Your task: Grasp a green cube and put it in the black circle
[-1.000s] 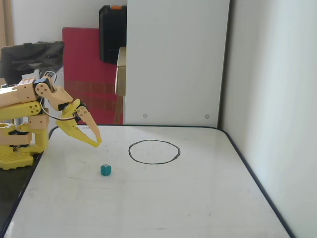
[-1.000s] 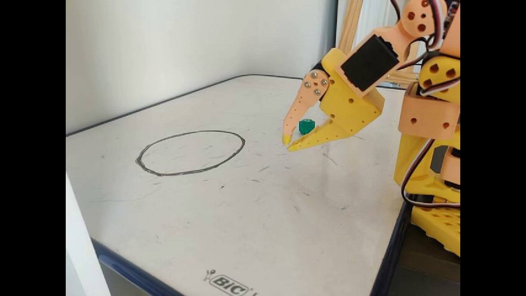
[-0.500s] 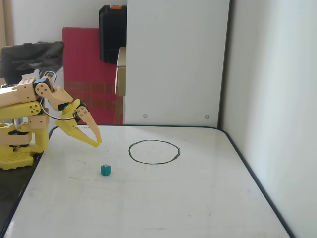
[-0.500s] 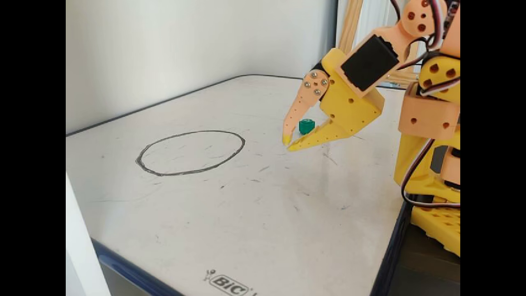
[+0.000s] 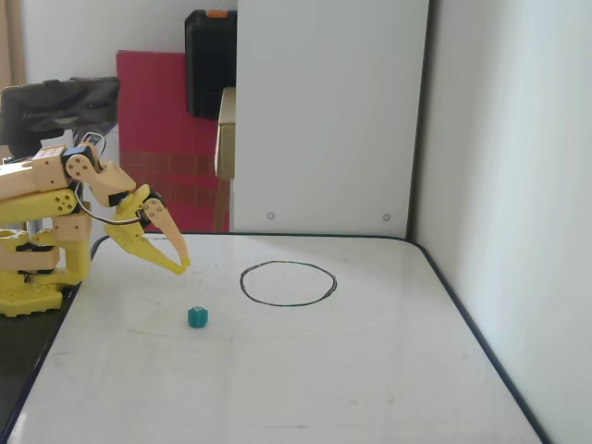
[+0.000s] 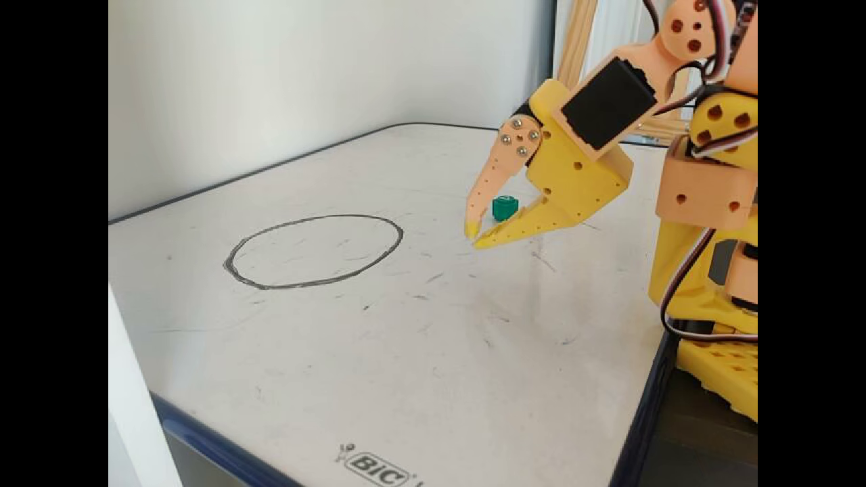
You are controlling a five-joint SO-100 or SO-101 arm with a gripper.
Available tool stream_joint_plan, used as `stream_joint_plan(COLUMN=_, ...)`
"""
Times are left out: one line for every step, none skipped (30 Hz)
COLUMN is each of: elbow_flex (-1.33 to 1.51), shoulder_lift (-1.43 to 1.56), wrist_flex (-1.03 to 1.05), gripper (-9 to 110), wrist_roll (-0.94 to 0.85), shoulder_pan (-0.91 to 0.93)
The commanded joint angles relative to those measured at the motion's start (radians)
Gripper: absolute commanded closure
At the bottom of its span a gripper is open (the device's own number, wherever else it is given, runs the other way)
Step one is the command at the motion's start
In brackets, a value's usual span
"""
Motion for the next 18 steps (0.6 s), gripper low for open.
stream_joint_plan(elbow_flex=-0.003, shoulder_lift=0.000, wrist_flex=0.003, gripper=101, wrist_roll=0.005, shoulder_pan=0.006)
stream_joint_plan(elbow_flex=-0.008, shoulder_lift=0.000, wrist_flex=0.005, gripper=101, wrist_roll=0.008, shoulder_pan=0.008)
stream_joint_plan(elbow_flex=-0.031, shoulder_lift=0.000, wrist_flex=0.025, gripper=101, wrist_roll=0.018, shoulder_pan=0.014)
stream_joint_plan(elbow_flex=-0.075, shoulder_lift=-0.011, wrist_flex=0.055, gripper=101, wrist_roll=0.026, shoulder_pan=0.021)
stream_joint_plan(elbow_flex=-0.130, shoulder_lift=-0.040, wrist_flex=0.081, gripper=101, wrist_roll=0.020, shoulder_pan=0.028)
stream_joint_plan(elbow_flex=-0.201, shoulder_lift=-0.094, wrist_flex=0.095, gripper=101, wrist_roll=0.009, shoulder_pan=0.043)
stream_joint_plan(elbow_flex=-0.285, shoulder_lift=-0.172, wrist_flex=0.103, gripper=101, wrist_roll=-0.008, shoulder_pan=0.069)
stream_joint_plan(elbow_flex=-0.373, shoulder_lift=-0.261, wrist_flex=0.109, gripper=101, wrist_roll=-0.035, shoulder_pan=0.094)
stream_joint_plan(elbow_flex=-0.459, shoulder_lift=-0.342, wrist_flex=0.117, gripper=101, wrist_roll=-0.069, shoulder_pan=0.118)
stream_joint_plan(elbow_flex=-0.541, shoulder_lift=-0.420, wrist_flex=0.129, gripper=101, wrist_roll=-0.120, shoulder_pan=0.147)
stream_joint_plan(elbow_flex=-0.615, shoulder_lift=-0.491, wrist_flex=0.143, gripper=100, wrist_roll=-0.178, shoulder_pan=0.179)
stream_joint_plan(elbow_flex=-0.675, shoulder_lift=-0.548, wrist_flex=0.152, gripper=99, wrist_roll=-0.216, shoulder_pan=0.209)
stream_joint_plan(elbow_flex=-0.723, shoulder_lift=-0.591, wrist_flex=0.167, gripper=97, wrist_roll=-0.261, shoulder_pan=0.238)
stream_joint_plan(elbow_flex=-0.762, shoulder_lift=-0.627, wrist_flex=0.183, gripper=95, wrist_roll=-0.298, shoulder_pan=0.264)
stream_joint_plan(elbow_flex=-0.790, shoulder_lift=-0.660, wrist_flex=0.190, gripper=94, wrist_roll=-0.330, shoulder_pan=0.285)
stream_joint_plan(elbow_flex=-0.808, shoulder_lift=-0.687, wrist_flex=0.198, gripper=93, wrist_roll=-0.362, shoulder_pan=0.301)
stream_joint_plan(elbow_flex=-0.825, shoulder_lift=-0.719, wrist_flex=0.199, gripper=92, wrist_roll=-0.397, shoulder_pan=0.314)
stream_joint_plan(elbow_flex=-0.841, shoulder_lift=-0.758, wrist_flex=0.196, gripper=91, wrist_roll=-0.423, shoulder_pan=0.327)
